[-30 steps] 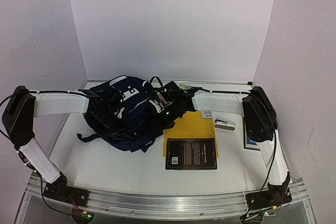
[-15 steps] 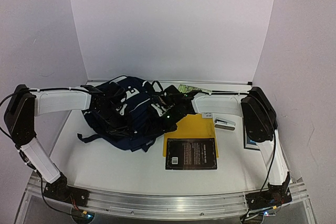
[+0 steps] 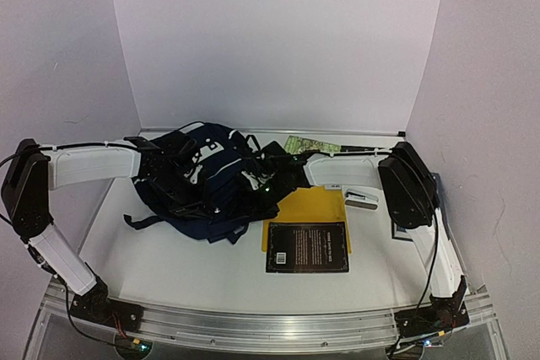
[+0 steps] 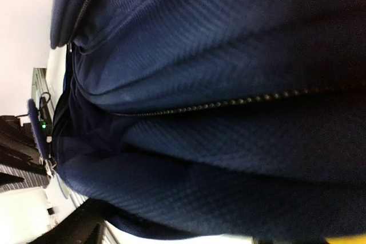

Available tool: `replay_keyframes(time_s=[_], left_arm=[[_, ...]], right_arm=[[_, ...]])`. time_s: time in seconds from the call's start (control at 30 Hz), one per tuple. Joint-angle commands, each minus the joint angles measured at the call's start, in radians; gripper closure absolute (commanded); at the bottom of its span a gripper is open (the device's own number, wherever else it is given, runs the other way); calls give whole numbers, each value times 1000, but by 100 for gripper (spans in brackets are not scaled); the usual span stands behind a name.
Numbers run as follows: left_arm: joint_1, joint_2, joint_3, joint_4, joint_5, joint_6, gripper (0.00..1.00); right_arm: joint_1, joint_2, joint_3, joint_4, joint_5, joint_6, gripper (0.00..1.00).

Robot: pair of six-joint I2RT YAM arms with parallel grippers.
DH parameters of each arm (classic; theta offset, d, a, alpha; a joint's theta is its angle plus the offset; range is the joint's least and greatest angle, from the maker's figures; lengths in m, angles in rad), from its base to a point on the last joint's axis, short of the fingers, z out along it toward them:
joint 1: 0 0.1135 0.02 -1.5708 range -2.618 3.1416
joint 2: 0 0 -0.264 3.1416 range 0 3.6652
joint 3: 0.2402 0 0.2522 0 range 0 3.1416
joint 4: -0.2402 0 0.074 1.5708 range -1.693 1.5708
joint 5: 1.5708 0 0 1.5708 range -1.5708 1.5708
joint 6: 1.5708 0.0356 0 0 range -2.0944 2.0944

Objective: Pack the student bag
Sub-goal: Unzip the student bag at the center of the board.

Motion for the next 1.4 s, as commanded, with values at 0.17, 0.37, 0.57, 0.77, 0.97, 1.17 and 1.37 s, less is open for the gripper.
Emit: replay_keyframes(time_s=[0.17, 0.37, 0.57, 0.77, 0.97, 1.17, 1.37], left_arm=[[-2, -54, 13, 12, -5, 14, 100], [26, -8, 70, -192, -165, 55, 100], [78, 70, 140, -362, -301, 70, 100], [135, 127, 173, -480, -375, 63, 100], [106, -3, 145, -293, -181, 162, 100], [105, -62, 104, -158, -51, 154, 100], [105, -59, 89, -136, -29, 150, 100]], right_arm=[[-11, -19, 40, 53, -31, 38, 99], [-53, -104, -6, 48, -30, 40, 100], [-78, -155, -42, 30, -22, 23, 100], [-89, -192, -86, -6, 17, -26, 100], [-99, -199, -85, -36, 17, -75, 60], [-96, -225, -2, -33, -14, -76, 37], [-76, -209, 35, -37, 11, -29, 22]])
